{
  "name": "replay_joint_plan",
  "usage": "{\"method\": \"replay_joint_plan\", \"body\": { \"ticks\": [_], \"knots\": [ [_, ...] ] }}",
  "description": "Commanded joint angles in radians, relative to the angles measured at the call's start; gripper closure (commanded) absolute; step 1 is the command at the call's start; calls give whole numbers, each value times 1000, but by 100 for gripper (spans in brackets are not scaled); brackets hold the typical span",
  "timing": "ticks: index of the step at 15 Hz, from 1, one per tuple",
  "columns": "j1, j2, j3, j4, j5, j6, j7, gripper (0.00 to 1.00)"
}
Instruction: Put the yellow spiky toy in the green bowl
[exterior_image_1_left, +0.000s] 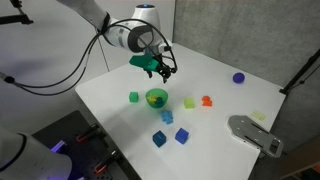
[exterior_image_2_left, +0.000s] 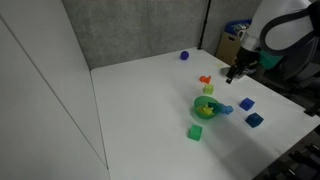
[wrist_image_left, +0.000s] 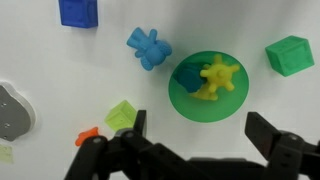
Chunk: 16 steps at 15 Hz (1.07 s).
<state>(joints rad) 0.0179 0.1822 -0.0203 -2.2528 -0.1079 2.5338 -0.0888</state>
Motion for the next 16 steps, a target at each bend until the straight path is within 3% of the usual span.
{"method": "replay_joint_plan", "body": {
  "ticks": [1, 9, 12, 16],
  "knots": [
    [-23, -130, -12, -23, -13, -147, -12, 0],
    [-78, -390, -66, -23, 26, -569, -186, 0],
    [-95, -503, -97, -37, 7, -633, -225, 0],
    [-108, -607, -127, -66, 14, -637, -202, 0]
  ]
}}
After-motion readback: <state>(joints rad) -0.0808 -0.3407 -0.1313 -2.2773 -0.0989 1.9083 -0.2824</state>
